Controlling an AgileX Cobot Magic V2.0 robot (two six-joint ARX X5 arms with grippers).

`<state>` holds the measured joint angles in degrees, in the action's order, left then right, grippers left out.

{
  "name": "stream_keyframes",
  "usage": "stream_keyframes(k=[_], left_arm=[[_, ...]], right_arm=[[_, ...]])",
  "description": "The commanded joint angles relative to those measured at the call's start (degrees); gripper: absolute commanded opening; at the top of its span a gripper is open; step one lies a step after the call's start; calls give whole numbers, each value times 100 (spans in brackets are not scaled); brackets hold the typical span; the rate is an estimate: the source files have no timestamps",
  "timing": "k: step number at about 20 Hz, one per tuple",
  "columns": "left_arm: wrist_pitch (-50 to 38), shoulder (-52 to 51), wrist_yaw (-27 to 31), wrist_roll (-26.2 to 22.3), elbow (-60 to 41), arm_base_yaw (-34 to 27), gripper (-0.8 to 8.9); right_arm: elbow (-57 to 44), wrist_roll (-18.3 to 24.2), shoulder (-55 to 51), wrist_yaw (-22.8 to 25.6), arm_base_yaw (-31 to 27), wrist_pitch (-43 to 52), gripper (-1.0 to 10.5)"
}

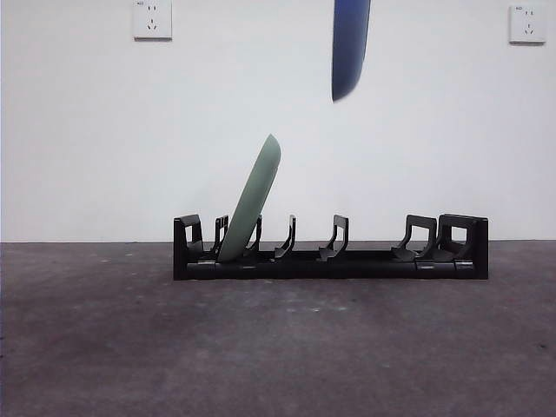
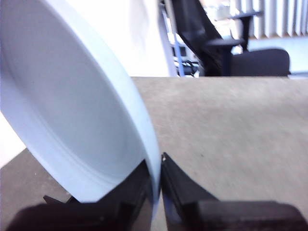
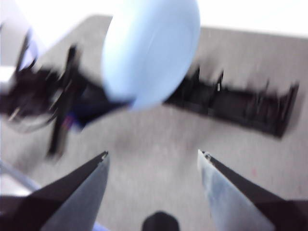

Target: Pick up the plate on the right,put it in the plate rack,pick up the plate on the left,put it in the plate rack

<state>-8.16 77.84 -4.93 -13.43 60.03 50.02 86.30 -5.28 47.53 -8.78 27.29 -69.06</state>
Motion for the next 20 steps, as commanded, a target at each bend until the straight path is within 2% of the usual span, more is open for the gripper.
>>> stream_keyframes(k=[1, 2, 10, 20], left_arm=[[-691, 426, 33, 675, -13, -214, -8], [-800, 612, 68, 787, 44, -304, -8], [-601, 2159, 155, 785, 1335, -704, -8], [-570, 2889, -26, 772, 1399, -1147, -8]], right_arm=[[-20, -52, -59, 26, 7, -284, 316], [-20, -50, -59, 26, 7, -400, 316], [-22, -44, -57, 28, 7, -638, 315], [-22, 35, -55, 111, 7, -723, 314]])
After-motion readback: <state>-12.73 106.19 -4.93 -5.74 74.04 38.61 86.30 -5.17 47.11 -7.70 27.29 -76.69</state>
